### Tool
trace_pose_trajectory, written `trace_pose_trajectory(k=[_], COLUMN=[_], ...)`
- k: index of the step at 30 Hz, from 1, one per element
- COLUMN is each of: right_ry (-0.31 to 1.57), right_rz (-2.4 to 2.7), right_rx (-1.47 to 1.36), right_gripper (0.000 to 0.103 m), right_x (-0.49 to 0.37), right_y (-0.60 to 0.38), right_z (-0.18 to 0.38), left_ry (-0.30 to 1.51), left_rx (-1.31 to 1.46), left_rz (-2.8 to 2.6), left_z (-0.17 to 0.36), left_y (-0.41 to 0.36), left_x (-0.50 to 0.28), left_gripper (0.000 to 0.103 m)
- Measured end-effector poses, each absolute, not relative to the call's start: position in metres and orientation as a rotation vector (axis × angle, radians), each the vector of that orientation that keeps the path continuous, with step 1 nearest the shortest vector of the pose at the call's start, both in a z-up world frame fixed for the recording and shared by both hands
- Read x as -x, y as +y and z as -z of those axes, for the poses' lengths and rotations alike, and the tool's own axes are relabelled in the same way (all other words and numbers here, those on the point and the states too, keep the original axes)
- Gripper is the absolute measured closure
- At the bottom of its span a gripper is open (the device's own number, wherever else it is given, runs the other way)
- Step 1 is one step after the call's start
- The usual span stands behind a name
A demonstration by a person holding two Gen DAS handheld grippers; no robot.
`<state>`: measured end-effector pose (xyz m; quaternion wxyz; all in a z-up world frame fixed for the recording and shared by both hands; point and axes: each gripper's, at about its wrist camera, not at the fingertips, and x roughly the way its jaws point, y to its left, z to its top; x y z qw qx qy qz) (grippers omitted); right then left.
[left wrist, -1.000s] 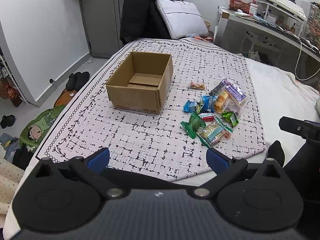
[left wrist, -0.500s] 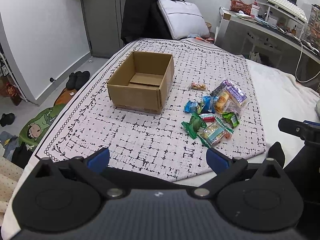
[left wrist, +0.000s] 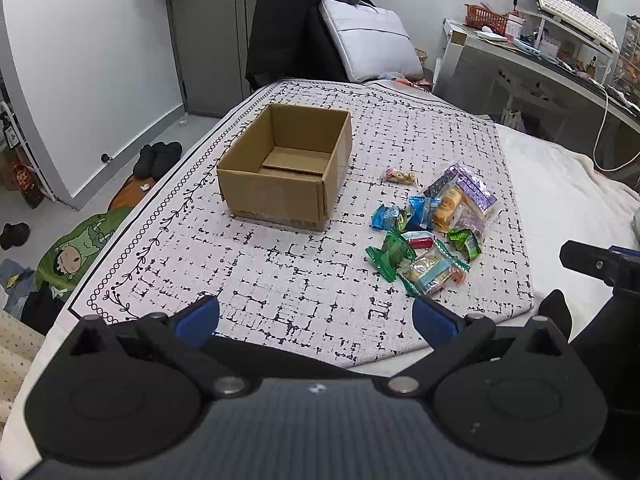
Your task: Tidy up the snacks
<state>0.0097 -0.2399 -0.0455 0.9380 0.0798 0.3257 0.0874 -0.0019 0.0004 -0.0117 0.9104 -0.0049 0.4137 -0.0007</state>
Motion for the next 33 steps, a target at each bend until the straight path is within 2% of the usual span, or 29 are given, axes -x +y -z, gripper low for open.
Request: trace_pose_trajectory(k=[16, 33], right_ry=[0.684, 0.786], right_rz=[-0.182, -0.203], right_rx=[-0.158, -0.207], right_gripper=[0.0, 0.0], right_x=[-0.02, -0.069], right_y=[-0.239, -0.243], right_z=[0.042, 0.053], left_ry=[0.848, 0.877], left_rx=[0.025, 0.037], left_rz=[0.002, 0.005], left_z=[0.015, 0.03], left_y=[0.0, -0.007], left_x=[-0.003, -0.029], left_gripper=[0.001, 0.001])
